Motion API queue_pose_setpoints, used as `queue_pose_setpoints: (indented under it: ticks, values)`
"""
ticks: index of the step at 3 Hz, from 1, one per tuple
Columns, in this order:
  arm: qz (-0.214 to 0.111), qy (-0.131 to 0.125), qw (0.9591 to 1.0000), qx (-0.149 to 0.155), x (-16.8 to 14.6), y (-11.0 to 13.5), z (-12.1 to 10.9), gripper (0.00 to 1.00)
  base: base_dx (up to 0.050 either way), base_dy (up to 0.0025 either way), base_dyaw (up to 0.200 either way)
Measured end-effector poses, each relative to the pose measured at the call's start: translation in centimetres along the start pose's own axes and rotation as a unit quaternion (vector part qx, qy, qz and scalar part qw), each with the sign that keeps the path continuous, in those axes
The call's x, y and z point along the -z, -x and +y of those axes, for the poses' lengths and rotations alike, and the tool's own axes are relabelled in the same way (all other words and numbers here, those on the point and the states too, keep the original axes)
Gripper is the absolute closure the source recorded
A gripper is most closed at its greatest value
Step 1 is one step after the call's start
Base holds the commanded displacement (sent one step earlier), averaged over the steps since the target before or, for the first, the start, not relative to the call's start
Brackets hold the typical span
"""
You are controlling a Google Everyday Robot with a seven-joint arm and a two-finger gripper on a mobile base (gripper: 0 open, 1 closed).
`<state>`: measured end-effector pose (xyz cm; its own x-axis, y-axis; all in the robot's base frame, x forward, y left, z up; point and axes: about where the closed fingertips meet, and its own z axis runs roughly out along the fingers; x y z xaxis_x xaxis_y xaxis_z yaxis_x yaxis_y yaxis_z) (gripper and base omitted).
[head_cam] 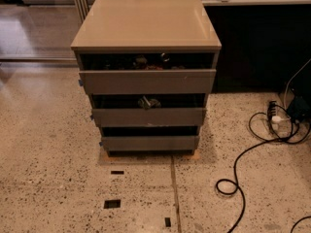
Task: Place redbull can into top drawer
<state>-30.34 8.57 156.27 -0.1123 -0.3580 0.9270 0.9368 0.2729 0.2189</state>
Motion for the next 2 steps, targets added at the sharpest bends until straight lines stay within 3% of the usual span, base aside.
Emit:
queue_pose_setpoints:
  ticks: [2]
  values:
    - [0.000,0.000,1.0000,0.000,0.00,0.00,0.00,0.00,0.000,0.00000,0.000]
